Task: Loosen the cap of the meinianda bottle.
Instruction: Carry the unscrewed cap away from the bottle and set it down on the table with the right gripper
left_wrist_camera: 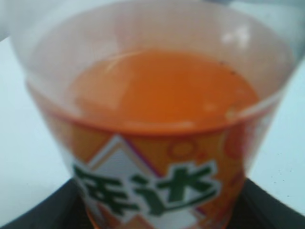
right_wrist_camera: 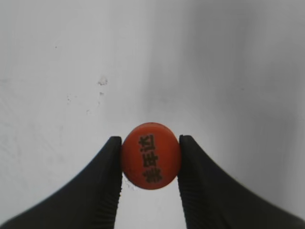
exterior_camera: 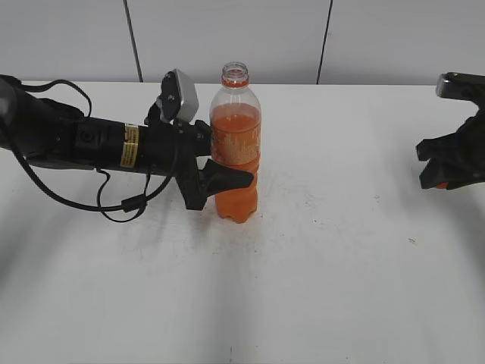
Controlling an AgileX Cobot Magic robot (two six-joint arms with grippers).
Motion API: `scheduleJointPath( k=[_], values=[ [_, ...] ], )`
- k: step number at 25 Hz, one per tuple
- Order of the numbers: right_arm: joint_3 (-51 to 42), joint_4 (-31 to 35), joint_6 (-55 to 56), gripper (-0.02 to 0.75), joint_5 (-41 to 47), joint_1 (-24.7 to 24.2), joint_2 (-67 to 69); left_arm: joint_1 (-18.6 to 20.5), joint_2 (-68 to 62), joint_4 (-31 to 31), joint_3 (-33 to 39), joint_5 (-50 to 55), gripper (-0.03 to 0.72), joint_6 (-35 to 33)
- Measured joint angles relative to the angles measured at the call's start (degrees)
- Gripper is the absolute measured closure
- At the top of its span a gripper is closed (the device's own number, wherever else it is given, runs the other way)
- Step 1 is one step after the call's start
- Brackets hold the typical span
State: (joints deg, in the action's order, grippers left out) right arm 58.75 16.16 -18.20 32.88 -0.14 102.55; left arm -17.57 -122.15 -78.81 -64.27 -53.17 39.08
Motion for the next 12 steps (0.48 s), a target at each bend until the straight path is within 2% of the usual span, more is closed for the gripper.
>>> scheduleJointPath(
  k=[6, 12],
  values=[
    [-0.05, -0.06, -0.09, 0.464, -8.36, 5.28, 4.17, 0.0, 0.0, 0.05, 0.0, -0.05, 0.263, 0.0],
    [-0.05, -0.45, 2.47, 0.464, -14.57, 6.02, 7.82, 0.0, 0.0, 0.05, 0.0, -0.05, 0.263, 0.0]
  ],
)
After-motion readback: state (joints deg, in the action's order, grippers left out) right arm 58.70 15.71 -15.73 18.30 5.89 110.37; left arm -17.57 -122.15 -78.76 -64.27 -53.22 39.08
